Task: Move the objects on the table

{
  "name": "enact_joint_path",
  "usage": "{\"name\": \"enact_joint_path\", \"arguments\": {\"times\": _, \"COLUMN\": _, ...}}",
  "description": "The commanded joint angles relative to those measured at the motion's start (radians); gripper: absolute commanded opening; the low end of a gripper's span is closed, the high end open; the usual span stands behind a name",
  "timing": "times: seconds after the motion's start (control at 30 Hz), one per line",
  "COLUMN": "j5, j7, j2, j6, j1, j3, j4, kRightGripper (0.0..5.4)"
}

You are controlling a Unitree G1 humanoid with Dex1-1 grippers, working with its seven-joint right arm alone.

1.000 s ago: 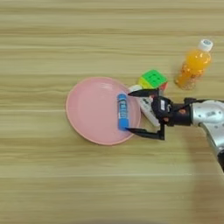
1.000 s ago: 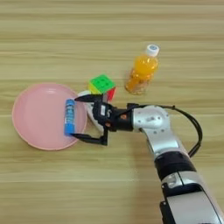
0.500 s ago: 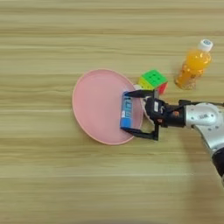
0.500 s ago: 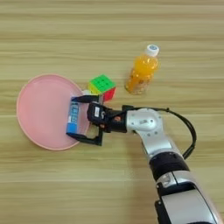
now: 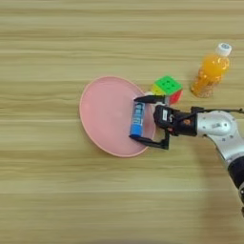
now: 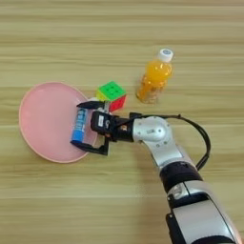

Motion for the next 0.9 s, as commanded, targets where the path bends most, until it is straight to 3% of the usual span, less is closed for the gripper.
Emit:
{"name": "enact_joint_path", "arguments": {"times": 0.03, "j5": -0.024, "j7": -0.037, "j2": -0.031, "j6": 0.006, "j1": -0.059, "j3": 0.004, "j4": -0.012, "kRightGripper": 5.36}}
{"name": "enact_joint_path", "arguments": {"times": 0.57, "j5": -0.022, "j7": -0.036, "j2": -0.048, "j6": 0.010, "j1": -0.058, "j3": 0.031, "j4": 0.000, "kRightGripper": 5.36}}
{"name": "enact_joint_path", "arguments": {"times": 0.7, "j5": 0.006, "j7": -0.036, "j2": -0.039, "j6": 0.000, "j1": -0.063, "j3": 0.016, "j4": -0.014, "kRightGripper": 5.36}}
{"name": "enact_joint_path", "arguments": {"times": 0.9, "j5": 0.115, "j7": 0.026, "j2": -0.025, "j6": 0.018, "j1": -0.052, "j3": -0.019, "j4": -0.081, "kRightGripper": 5.36}}
